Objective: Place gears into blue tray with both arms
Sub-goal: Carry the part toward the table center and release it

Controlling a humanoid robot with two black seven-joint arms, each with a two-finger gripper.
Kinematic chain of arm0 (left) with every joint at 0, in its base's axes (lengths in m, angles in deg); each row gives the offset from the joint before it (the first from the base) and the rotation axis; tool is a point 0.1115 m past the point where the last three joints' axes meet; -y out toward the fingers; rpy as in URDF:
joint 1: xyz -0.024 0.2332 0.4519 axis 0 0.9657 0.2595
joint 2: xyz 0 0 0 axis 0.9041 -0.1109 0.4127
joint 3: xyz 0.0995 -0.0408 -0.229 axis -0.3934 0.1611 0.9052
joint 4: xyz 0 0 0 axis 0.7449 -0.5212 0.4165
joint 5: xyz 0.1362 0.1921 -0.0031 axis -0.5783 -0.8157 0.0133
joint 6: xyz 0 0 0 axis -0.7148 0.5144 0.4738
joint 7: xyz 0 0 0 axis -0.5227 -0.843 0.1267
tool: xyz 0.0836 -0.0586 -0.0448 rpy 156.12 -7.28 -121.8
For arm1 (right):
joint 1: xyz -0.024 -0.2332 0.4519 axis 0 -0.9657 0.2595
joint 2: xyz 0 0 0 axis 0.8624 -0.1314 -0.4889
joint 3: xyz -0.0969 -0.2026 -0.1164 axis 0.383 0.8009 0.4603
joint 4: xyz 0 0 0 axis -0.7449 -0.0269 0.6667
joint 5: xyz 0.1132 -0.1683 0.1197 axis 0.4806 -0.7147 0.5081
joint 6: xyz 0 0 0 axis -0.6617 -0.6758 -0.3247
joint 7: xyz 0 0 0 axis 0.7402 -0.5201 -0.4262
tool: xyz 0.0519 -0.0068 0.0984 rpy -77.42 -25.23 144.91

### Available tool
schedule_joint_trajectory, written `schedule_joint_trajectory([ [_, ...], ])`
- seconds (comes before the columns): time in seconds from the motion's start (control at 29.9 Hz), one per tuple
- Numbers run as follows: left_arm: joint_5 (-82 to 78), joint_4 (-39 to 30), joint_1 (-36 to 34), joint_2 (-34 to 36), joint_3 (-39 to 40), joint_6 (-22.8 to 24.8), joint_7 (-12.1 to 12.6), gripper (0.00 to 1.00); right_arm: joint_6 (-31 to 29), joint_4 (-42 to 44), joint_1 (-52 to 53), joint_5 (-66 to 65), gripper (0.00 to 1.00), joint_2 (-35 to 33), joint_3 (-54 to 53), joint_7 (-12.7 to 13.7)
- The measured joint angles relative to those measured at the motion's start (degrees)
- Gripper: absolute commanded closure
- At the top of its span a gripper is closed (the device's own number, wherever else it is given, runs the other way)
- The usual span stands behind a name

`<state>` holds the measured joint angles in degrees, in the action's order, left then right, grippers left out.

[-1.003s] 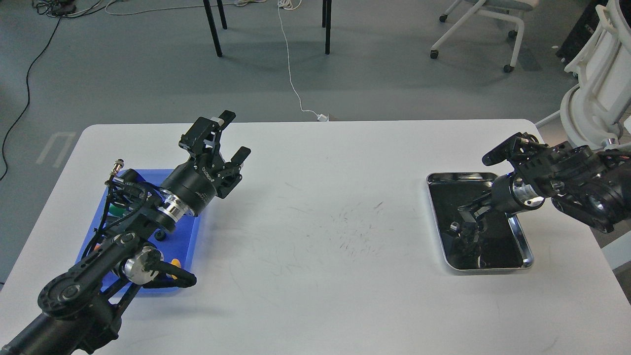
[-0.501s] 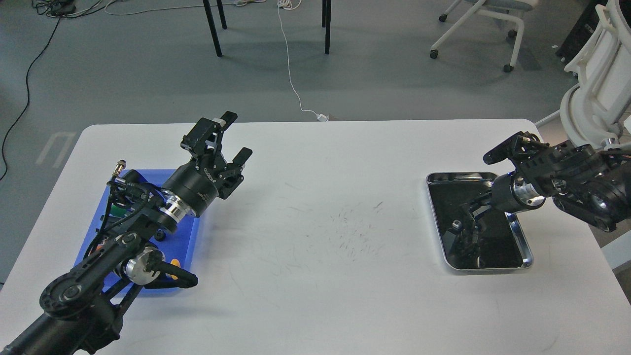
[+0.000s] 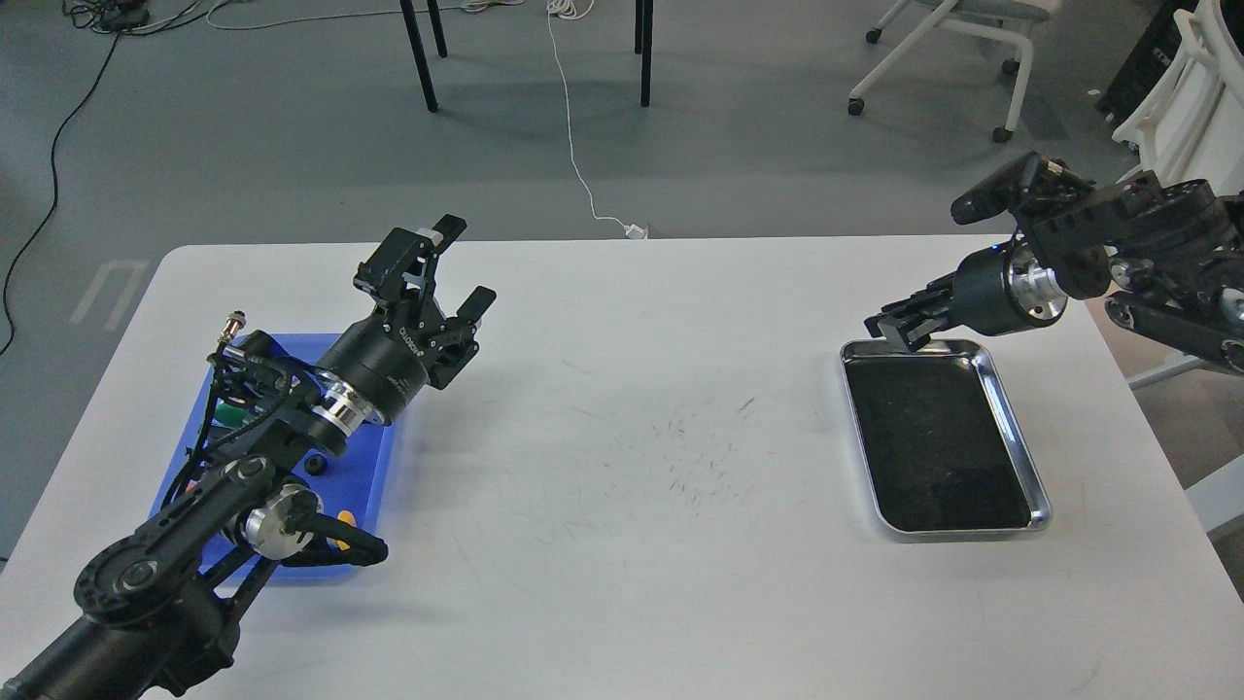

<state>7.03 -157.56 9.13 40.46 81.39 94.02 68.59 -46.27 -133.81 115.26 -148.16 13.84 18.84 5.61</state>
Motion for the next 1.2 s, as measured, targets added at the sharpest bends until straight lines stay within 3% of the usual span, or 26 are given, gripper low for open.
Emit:
schedule_joint_trajectory([
  [0.37, 0.6, -0.5, 0.1, 1.6, 2.3, 0.0, -0.4, 0.02, 5.5, 4.4, -3.5, 7.0, 0.83, 20.4, 3.3, 0.0],
  [0.6, 0.7, -0.6, 0.1, 3.2, 3.2, 0.0, -0.3, 0.02, 7.0, 5.8, -7.3, 8.8, 0.82, 25.9, 4.2, 0.0],
  [0.9, 0.8, -0.9, 0.3, 3.5, 3.3, 0.0, -0.4, 0.02, 8.6, 6.2, -9.0, 9.2, 0.77, 27.0, 5.0, 0.0],
  [1.1, 0.9, -0.9, 0.3, 3.4, 3.1, 0.1, -0.4, 0.02, 9.6, 6.9, -9.5, 9.3, 0.51, 27.0, 5.0, 0.0],
  [1.2, 0.9, -0.9, 0.3, 3.4, 3.0, 0.2, -0.3, 0.02, 10.0, 6.9, -9.5, 10.4, 0.24, 27.0, 5.0, 0.0],
])
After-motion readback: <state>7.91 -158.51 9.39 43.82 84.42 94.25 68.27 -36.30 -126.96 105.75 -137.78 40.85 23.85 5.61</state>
